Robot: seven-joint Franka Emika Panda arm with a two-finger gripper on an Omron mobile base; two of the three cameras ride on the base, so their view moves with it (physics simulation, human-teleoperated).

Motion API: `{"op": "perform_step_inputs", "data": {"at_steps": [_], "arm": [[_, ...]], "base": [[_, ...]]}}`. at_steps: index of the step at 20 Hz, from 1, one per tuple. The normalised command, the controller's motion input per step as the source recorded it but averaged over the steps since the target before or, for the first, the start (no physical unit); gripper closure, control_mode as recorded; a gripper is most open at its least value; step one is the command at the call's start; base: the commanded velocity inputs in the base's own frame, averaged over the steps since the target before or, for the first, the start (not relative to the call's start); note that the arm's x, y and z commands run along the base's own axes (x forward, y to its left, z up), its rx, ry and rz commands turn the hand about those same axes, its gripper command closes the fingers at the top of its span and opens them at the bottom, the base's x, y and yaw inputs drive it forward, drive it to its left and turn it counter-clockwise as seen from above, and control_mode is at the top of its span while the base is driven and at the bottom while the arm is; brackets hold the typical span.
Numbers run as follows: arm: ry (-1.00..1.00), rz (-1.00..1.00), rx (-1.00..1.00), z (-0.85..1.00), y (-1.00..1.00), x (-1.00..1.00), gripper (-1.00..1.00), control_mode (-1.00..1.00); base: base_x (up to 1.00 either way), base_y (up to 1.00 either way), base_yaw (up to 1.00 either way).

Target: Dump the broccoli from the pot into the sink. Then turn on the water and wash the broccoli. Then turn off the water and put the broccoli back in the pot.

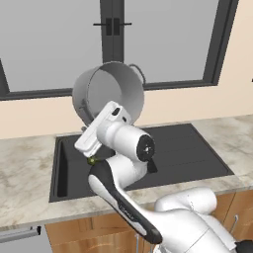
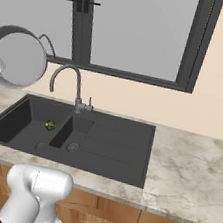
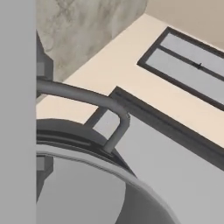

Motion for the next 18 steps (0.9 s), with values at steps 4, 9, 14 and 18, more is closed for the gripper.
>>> {"op": "perform_step_inputs", "data": {"at_steps": [4, 9, 14, 18], "arm": [[0.12, -0.38, -0.17, 0.31, -1.00, -0.10, 1.00, -1.00], [0.19, -0.38, -0.09, 0.24, -1.00, -0.09, 1.00, -1.00], [0.28, -0.31, -0.01, 0.06, -1.00, 0.00, 1.00, -1.00], [0.21, -0.26, 0.01, -0.24, -1.00, 0.00, 1.00, -1.00]], "base": [[0.00, 0.00, 0.00], [0.00, 0.00, 0.00], [0.00, 0.00, 0.00], [0.00, 0.00, 0.00]]}}
